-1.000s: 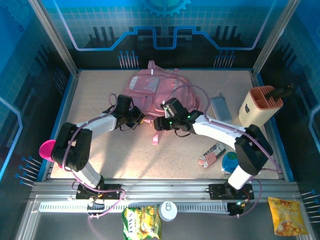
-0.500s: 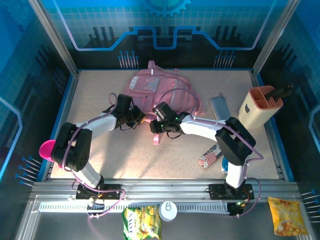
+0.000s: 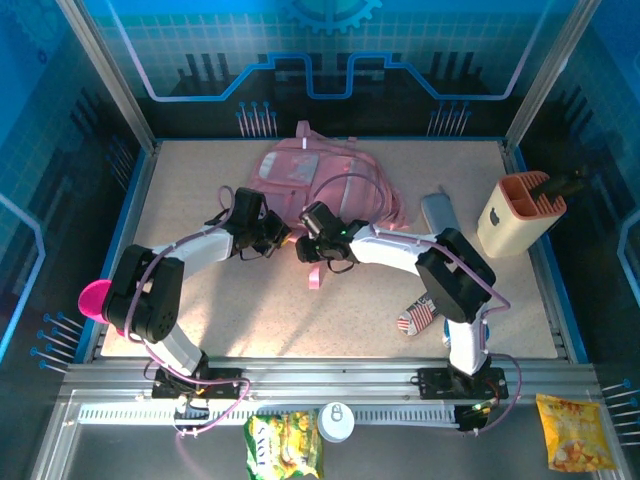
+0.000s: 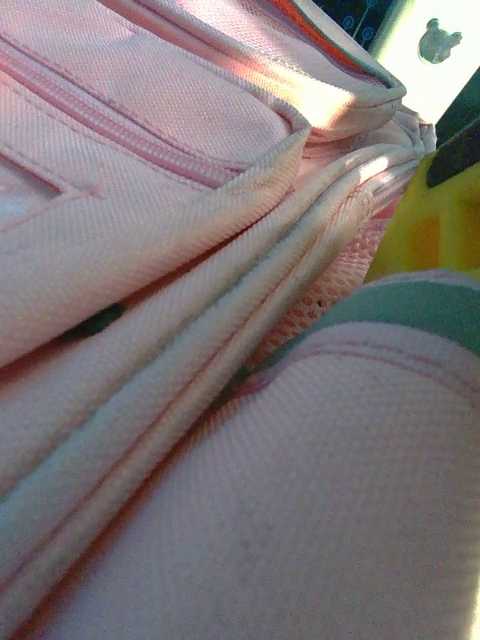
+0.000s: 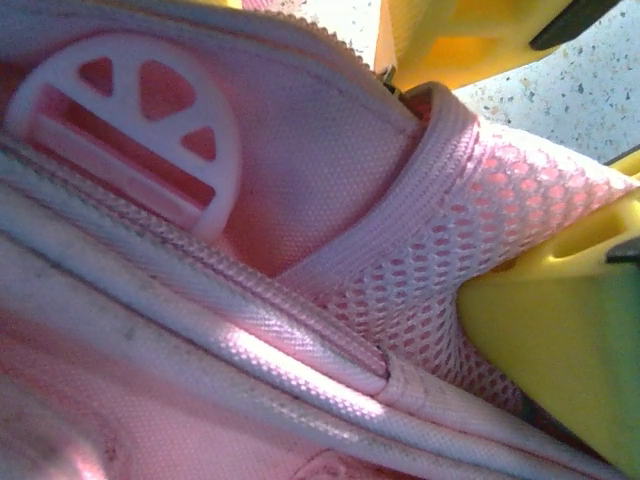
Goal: Pack the student bag
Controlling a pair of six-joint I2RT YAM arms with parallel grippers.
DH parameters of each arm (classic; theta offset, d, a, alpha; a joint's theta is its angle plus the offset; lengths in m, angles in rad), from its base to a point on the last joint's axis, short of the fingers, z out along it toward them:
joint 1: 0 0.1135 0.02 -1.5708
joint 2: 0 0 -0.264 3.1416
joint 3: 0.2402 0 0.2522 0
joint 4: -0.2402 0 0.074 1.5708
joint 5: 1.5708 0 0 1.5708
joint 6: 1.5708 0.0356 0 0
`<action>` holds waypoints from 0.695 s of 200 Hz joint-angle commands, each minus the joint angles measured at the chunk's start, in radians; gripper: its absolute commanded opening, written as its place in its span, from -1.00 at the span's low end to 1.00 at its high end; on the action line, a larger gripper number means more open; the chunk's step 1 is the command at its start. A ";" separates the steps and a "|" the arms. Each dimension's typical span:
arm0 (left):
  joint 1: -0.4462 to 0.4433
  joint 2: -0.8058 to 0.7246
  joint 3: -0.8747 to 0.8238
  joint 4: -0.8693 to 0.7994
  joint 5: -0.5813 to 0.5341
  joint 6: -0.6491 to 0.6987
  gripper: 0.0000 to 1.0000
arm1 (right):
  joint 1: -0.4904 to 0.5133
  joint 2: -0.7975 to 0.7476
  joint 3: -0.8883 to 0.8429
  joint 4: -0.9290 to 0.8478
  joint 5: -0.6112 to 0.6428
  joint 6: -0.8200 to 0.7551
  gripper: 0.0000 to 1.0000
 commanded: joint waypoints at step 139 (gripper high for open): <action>-0.017 -0.016 0.056 0.041 0.096 0.000 -1.00 | 0.028 0.032 0.083 0.043 0.121 -0.007 -0.37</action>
